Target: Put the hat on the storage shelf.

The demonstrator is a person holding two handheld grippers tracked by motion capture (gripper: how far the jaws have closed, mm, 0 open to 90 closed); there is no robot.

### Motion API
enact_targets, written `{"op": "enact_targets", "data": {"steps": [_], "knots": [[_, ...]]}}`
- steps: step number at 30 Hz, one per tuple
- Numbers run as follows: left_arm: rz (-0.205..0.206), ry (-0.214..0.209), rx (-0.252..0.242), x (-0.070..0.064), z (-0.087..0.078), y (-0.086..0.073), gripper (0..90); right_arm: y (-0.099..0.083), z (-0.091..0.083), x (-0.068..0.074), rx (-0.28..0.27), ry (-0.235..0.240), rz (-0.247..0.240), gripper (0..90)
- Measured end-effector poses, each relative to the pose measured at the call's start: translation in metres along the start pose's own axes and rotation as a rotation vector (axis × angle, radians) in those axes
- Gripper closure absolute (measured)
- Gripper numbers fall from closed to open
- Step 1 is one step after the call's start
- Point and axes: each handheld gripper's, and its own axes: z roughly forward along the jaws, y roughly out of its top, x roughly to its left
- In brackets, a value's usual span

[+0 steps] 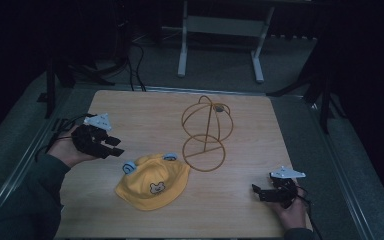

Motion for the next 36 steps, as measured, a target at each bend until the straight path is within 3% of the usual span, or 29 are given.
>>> {"op": "enact_targets", "data": {"steps": [10,36], "knots": [[0.032,-0.022,0.002,-0.006,0.001,0.011,55.9,0.0,0.0,0.0,0.0,0.0,0.0,11.1],[0.094,-0.031,0.045,-0.018,0.009,0.036,55.5,0.0,0.0,0.0,0.0,0.0,0.002,11.1]]}}
